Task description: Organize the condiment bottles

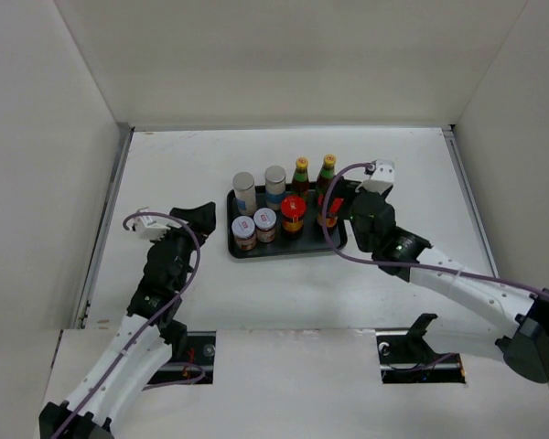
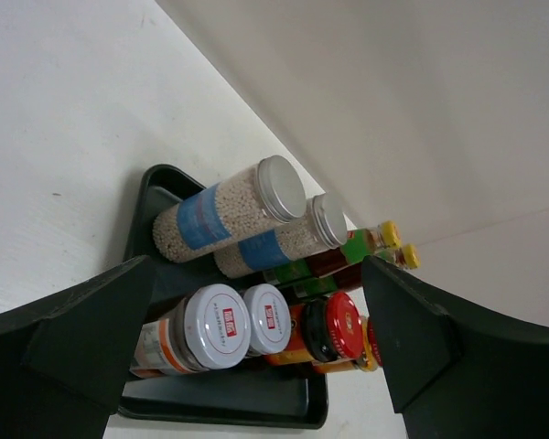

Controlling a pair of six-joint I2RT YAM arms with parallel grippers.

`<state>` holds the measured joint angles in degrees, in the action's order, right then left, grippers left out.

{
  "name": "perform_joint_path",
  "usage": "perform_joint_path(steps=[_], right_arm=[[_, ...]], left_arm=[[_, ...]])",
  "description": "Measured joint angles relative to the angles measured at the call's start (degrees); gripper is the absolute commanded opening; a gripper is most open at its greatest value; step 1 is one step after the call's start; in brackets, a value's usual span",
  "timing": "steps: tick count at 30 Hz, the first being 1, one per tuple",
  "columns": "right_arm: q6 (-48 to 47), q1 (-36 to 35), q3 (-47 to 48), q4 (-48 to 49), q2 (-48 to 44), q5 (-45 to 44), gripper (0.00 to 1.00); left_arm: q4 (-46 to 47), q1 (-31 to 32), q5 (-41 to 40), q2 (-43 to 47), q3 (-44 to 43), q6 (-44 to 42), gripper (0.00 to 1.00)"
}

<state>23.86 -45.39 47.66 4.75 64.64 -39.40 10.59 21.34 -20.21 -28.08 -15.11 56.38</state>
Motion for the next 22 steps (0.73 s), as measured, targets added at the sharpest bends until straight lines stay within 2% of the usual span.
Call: perform_joint_path(steps=[3, 4, 5, 7, 9, 11, 16, 17, 19, 22], right_arm=[[0.94, -0.22, 0.00, -3.34, -0.35, -0.48, 0.40], [1.29, -0.46, -0.02, -4.35, -0.57, -0.79, 0.25], [1.66, -0.68, -0.04, -5.40, -0.98, -1.14, 0.17], [2.38, -1.20, -0.04, -7.28, -2.43, -1.68, 0.13], [2.86, -1.27, 0.04, -9.42, -4.24, -2.25, 0.14], [2.97, -1.22, 0.39, -11.54, -5.88, -2.95, 0.23], [2.84, 1.81, 0.50, -13.22, -10.32, -3.82, 0.66], [2.75, 3.26, 0.42, -12.98, -10.91, -3.54, 0.72], [2.67, 5.86, 0.04, -11.93, -11.15, -1.99, 0.80], [2.32, 8.02, -0.76, -9.38, -8.70, 0.83, 0.82]], left_arm=[[-2.16, 0.68, 0.15, -1.99, -3.06, -0.42, 1.00], [-2.69, 0.98, 0.00, -2.60, -3.56, -0.46, 1.00], [-3.34, 1.29, -0.24, -3.10, -3.74, -0.44, 1.00], [-4.87, 1.75, -0.76, -3.91, -3.74, -0.48, 1.00], [-5.92, 2.08, -1.42, -5.20, -3.80, -0.63, 1.00], [-7.04, 2.34, -2.01, -7.02, -4.39, -1.01, 1.00], [-8.37, 3.26, -2.91, -11.26, -7.19, -2.82, 1.00], [-8.39, 3.48, -3.10, -11.69, -7.52, -3.17, 1.00], [-8.41, 3.58, -3.37, -12.66, -8.04, -3.96, 1.00], [-8.46, 3.56, -3.74, -14.19, -8.33, -4.85, 1.00]])
